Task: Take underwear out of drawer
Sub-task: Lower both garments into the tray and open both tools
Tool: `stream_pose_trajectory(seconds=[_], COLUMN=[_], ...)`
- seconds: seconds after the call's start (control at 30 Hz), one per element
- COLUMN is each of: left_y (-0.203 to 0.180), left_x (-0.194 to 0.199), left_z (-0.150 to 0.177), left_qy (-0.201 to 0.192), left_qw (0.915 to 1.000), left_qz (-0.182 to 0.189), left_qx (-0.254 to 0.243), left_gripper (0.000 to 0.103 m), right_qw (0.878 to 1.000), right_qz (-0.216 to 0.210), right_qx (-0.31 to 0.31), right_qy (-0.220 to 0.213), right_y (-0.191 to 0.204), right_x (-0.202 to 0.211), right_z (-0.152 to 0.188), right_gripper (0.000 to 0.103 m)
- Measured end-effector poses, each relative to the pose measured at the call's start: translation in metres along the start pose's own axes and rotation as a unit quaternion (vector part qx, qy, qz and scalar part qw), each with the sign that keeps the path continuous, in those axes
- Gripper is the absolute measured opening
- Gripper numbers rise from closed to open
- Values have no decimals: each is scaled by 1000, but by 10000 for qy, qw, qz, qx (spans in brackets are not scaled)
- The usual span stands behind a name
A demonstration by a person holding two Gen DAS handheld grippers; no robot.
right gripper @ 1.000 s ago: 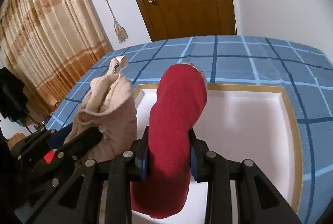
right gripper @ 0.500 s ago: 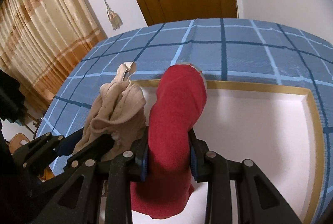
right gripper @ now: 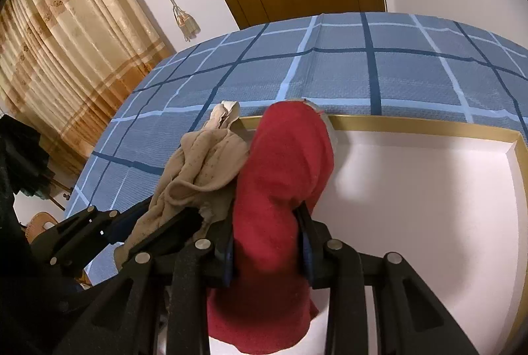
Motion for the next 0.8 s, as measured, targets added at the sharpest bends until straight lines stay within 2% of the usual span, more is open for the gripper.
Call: stream_pose_trajectory(seconds=[0.03, 0.07, 0.1, 0.13, 0.17, 0.2, 0.23, 0.33, 0.4, 0.43, 0.53, 0.63, 0.8], left_y=[2, 3, 7, 12, 17, 20, 23, 21, 18, 15, 6, -2, -18], left_x=[-2, -2, -3, -3, -2, 0, 4, 17, 28, 34, 48, 58, 81], left_z=[0, 0, 0, -1, -2, -2, -3, -4, -4, -4, 1, 13, 36], left_qy=[17, 32, 53, 73, 72, 34, -18, -128, -279, -362, -497, -463, -605], left_qw=[10000, 9999, 9996, 9991, 9985, 9980, 9977, 9977, 9974, 9971, 9960, 9951, 9931], left_qz=[-46, -74, -125, -199, -260, -275, -251, -245, -384, -459, -628, -756, -863], left_qx=[51, 121, 230, 358, 477, 561, 635, 624, 535, 481, 389, 443, 514], left_gripper=[34, 43, 56, 64, 76, 79, 79, 82, 93, 94, 94, 94, 94], right_qw=[10000, 10000, 9999, 9998, 9994, 9988, 9985, 9964, 9960, 9961, 9967, 9972, 9933], right_qz=[-16, -35, -77, -145, -285, -400, -421, -599, -664, -640, -474, -223, 43], right_qx=[-11, -52, -93, -137, -192, -274, -347, -589, -556, -524, -430, -316, -270], right_qy=[28, 57, 63, 58, 61, 78, 78, -109, -226, -301, -497, -648, -1120], right_y=[0, -1, -2, -4, -7, -11, -12, -19, -17, -15, -12, -9, -10], right_x=[-2, -3, -3, -3, -2, -2, -2, 8, 19, 25, 45, 62, 95], right_z=[0, 0, 0, 0, -1, -2, -2, -1, 0, 1, 8, 21, 50], right_gripper=[36, 36, 36, 39, 42, 52, 59, 60, 60, 60, 60, 60, 60])
Point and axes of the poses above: each gripper's, at about its wrist camera, not at the fingertips, and x roughly against the way its jaws point, y to its left, z to its underside, the point moved 3 cm from there along -x, roughly the way its jaws point, and after that the axes turned 3 degrees about z, right-handed, at the moved point
